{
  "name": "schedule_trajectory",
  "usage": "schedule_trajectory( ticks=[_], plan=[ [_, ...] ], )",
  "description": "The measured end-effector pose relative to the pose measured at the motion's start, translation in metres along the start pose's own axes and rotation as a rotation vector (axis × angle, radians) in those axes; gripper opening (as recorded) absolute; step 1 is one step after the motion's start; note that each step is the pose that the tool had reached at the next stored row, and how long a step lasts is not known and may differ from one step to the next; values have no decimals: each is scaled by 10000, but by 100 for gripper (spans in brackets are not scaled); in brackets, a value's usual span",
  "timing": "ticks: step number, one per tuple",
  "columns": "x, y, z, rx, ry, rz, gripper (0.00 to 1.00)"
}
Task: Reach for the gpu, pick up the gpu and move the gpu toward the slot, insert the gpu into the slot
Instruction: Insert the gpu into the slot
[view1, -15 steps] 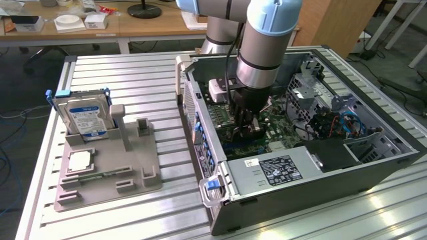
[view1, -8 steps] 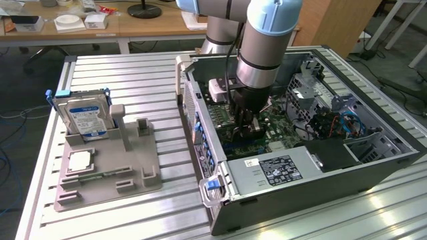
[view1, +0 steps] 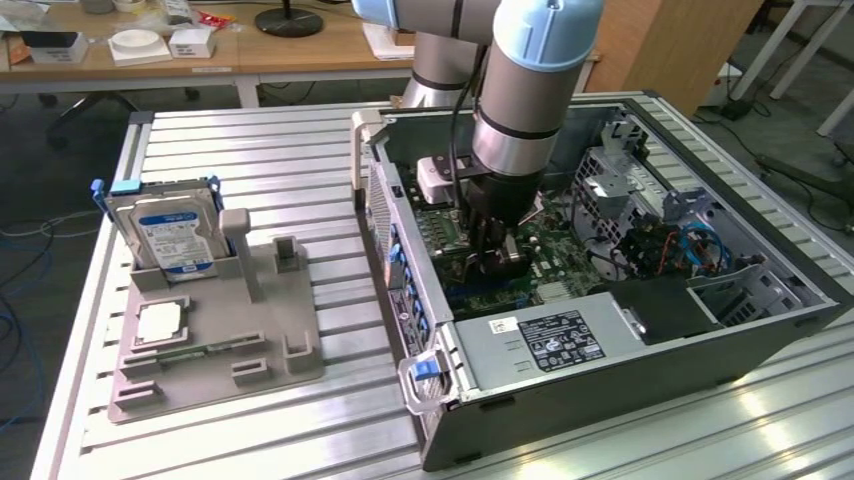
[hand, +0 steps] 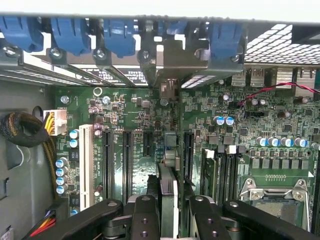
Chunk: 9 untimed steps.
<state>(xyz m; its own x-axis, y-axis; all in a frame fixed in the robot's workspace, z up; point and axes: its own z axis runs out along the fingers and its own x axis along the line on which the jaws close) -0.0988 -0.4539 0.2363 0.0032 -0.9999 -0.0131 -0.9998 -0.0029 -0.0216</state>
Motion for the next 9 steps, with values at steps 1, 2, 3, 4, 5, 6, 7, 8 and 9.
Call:
schedule_trajectory(
  ticks=[1,2,3,4,5,6,7,8,9],
  plan=[
    [0,0,0,0,0,1,28],
    [0,0,0,0,0,0,28],
    [0,0,0,0,-1,0,28],
    [0,1,0,0,-1,0,28],
    [0,1,0,0,-1,0,28],
    [0,1,0,0,-1,0,28],
    [0,0,0,0,-1,0,28],
    [0,1,0,0,-1,0,28],
    [0,1,0,0,-1,0,28]
  ],
)
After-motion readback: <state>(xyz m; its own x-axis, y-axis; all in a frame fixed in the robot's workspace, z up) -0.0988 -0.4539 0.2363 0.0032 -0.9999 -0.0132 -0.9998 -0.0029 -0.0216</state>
